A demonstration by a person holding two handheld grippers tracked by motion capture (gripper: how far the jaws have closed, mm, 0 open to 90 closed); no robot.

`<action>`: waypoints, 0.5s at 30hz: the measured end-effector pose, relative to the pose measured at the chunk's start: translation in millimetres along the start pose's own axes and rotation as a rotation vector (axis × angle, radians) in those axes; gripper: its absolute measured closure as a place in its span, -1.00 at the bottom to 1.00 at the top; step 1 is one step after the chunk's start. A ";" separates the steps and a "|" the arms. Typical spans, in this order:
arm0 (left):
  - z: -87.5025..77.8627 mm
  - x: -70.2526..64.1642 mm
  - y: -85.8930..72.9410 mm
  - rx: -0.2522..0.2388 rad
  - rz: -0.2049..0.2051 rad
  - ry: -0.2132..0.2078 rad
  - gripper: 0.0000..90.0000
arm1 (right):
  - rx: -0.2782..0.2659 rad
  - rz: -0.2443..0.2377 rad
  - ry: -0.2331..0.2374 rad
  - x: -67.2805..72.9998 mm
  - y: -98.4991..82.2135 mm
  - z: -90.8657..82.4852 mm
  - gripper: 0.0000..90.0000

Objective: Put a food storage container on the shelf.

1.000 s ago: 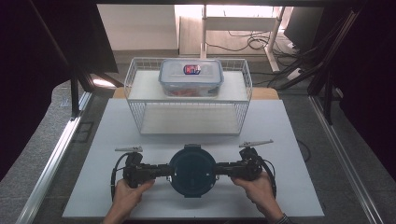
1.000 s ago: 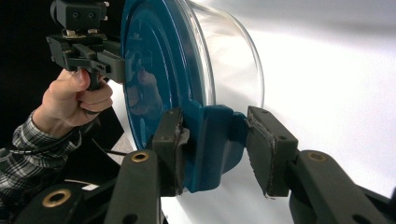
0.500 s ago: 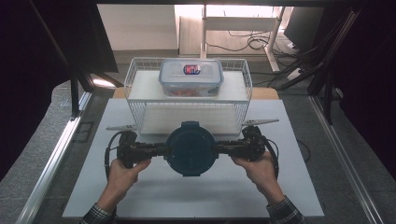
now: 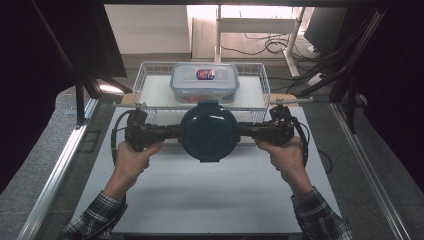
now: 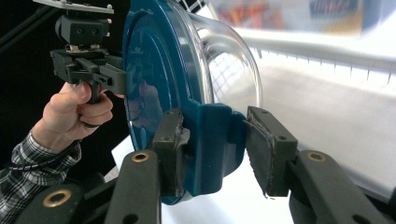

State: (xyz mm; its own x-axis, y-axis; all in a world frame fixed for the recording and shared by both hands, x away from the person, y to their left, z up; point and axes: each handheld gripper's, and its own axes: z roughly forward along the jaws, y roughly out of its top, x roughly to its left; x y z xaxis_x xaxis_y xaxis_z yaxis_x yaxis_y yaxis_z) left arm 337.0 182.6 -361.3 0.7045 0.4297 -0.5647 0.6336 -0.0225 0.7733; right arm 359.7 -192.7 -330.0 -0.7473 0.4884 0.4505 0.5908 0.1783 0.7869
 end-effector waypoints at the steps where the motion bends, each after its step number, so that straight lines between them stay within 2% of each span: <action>1: -0.7 -0.9 4.7 -0.003 0.001 0.003 0.29 | -0.004 -0.009 -0.001 0.1 6.1 -1.2 0.29; 15: -15.2 0.6 65.5 -0.013 0.041 0.017 0.29 | -0.026 -0.044 0.006 -0.5 67.4 -0.2 0.29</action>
State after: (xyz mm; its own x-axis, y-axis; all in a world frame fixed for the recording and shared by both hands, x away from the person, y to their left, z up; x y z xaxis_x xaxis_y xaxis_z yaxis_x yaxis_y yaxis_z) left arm 374.1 195.0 -306.6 0.7243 0.4442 -0.5274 0.5999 -0.0289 0.7996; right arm 399.8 -181.1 -277.2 -0.7742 0.4751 0.4182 0.5498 0.1774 0.8163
